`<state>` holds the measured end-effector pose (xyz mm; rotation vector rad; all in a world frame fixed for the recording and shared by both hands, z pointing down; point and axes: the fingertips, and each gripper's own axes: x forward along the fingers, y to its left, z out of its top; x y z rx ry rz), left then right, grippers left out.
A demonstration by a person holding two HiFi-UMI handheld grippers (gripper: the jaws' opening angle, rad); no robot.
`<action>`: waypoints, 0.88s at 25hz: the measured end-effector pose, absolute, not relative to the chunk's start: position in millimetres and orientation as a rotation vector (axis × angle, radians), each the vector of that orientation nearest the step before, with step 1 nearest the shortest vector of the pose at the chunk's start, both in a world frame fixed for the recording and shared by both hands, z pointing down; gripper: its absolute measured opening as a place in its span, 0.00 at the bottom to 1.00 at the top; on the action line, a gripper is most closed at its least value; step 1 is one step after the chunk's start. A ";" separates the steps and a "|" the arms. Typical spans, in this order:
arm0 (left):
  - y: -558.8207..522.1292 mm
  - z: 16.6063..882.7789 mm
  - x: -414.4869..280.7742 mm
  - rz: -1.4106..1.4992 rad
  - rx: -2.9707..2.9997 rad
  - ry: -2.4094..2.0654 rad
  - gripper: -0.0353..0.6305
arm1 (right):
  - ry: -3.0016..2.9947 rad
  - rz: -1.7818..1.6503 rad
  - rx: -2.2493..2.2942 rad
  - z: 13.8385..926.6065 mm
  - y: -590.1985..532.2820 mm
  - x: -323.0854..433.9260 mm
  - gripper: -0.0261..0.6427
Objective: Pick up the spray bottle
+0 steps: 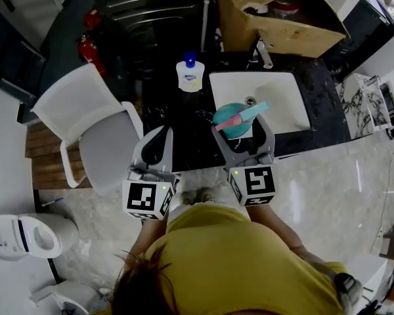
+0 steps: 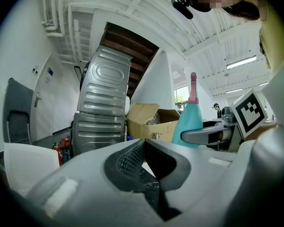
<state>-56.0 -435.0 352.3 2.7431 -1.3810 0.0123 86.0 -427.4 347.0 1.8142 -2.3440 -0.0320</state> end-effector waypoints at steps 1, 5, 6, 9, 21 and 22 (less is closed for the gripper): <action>-433.9 351.7 -55.4 0.015 2.745 -1.382 0.06 | -2.341 -0.034 1.817 347.5 -426.8 86.6 0.60; -432.5 352.1 -53.8 0.020 2.745 -1.382 0.06 | -2.349 -0.014 1.816 351.9 -427.0 87.2 0.60; -432.1 352.5 -53.8 0.021 2.744 -1.382 0.06 | -2.351 -0.008 1.814 353.2 -426.9 87.1 0.60; -430.5 352.3 -53.6 0.018 2.746 -1.381 0.06 | -2.359 0.011 1.811 355.2 -426.3 86.7 0.60; -425.2 354.1 -42.1 0.029 2.751 -1.372 0.06 | -2.379 0.040 1.802 358.7 -422.0 93.0 0.60; -424.5 354.5 -40.9 0.030 2.750 -1.374 0.06 | -2.380 0.042 1.800 359.2 -421.4 94.2 0.60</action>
